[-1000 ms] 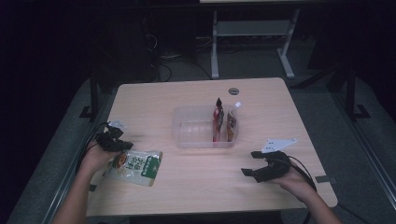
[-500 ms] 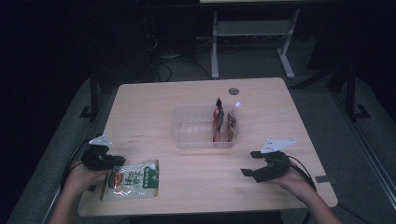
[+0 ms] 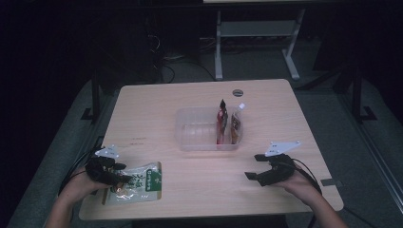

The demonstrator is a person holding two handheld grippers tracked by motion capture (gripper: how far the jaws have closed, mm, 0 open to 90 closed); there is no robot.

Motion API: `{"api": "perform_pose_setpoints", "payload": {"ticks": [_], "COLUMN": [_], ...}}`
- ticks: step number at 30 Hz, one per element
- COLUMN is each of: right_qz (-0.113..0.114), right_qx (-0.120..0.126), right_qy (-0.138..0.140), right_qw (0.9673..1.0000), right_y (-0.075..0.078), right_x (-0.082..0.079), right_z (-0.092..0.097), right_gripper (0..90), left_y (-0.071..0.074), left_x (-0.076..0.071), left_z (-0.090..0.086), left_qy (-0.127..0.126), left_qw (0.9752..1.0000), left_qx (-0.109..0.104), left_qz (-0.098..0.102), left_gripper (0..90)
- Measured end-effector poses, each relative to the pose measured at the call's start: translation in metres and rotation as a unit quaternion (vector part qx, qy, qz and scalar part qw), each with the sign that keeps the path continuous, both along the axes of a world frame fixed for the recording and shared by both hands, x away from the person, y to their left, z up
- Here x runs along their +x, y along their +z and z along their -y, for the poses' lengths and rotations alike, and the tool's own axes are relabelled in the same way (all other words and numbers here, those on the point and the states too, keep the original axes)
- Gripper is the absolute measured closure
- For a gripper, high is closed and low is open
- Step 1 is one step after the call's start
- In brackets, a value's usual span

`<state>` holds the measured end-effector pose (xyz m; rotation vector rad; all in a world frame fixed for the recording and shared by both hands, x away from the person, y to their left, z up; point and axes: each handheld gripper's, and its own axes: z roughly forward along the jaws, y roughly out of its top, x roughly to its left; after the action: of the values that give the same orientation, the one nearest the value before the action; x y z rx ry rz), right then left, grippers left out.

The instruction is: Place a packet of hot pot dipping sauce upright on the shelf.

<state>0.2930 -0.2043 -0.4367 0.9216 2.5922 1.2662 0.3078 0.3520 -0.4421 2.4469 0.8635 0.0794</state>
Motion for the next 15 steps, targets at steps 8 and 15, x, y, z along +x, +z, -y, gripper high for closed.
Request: {"api": "perform_pose_setpoints", "payload": {"ticks": [8,15], "right_qz": [0.001,-0.001], "right_qx": [-0.001,-0.002], "right_qy": [0.002,0.003], "right_qw": [1.0000,1.0000], "right_y": [-0.0003,-0.0005], "right_x": [-0.0001,-0.0007], "right_z": [-0.0004,-0.0020], "right_gripper": [20.0,20.0], "left_y": [-0.0017,-0.0008], "left_x": [-0.0016,-0.0018], "left_z": [0.0028,0.0009], "left_qy": [-0.005,-0.012], "left_qw": [0.9999,0.9997], "left_qx": [0.006,-0.001], "left_qz": [-0.012,-0.023], "left_gripper": [45.7,63.8]}}
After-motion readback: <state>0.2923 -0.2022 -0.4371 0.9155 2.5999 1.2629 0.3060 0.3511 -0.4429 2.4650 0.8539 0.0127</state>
